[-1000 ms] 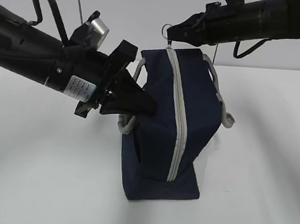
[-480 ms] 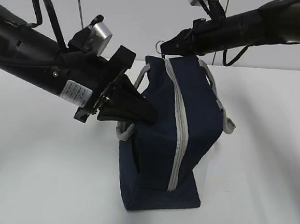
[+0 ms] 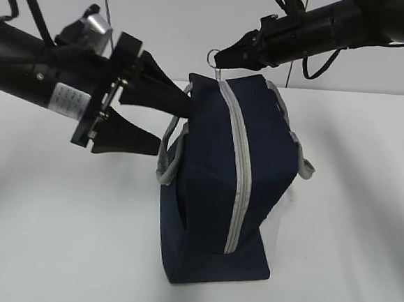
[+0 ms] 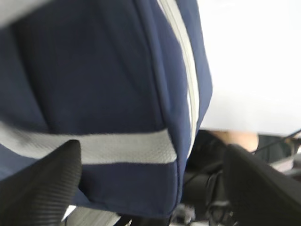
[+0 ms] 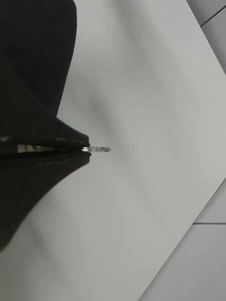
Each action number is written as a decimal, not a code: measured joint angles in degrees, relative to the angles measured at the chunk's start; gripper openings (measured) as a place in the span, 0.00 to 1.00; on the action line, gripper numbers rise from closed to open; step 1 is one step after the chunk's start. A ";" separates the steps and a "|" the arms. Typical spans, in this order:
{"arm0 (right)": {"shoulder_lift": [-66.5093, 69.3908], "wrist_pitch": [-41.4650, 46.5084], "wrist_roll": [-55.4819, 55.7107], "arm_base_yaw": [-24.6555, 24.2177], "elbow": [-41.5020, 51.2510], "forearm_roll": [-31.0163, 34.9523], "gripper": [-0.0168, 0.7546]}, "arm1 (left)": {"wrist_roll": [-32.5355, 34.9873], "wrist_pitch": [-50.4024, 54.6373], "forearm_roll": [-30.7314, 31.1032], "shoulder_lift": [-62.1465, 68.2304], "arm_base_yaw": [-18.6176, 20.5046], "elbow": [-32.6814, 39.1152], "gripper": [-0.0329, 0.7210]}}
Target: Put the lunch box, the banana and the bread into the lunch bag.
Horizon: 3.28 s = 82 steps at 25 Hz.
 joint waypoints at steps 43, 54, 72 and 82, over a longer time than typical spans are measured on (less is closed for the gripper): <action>0.00 0.69 -2.15 -0.50 -0.02 -4.55 0.00 | -33.89 -5.60 20.79 25.57 -2.10 -41.01 0.06; 3.33 5.33 -15.81 -3.81 -2.98 -0.52 0.00 | -31.59 -5.01 20.47 25.63 -2.14 -41.03 0.05; 13.82 12.60 -16.25 -4.05 -13.82 3.92 0.00 | -27.05 -3.92 20.53 24.94 -3.50 -41.28 0.05; 14.15 13.93 -15.08 -4.05 -13.85 5.16 0.00 | -24.52 -2.14 20.65 22.68 -3.56 -41.28 0.05</action>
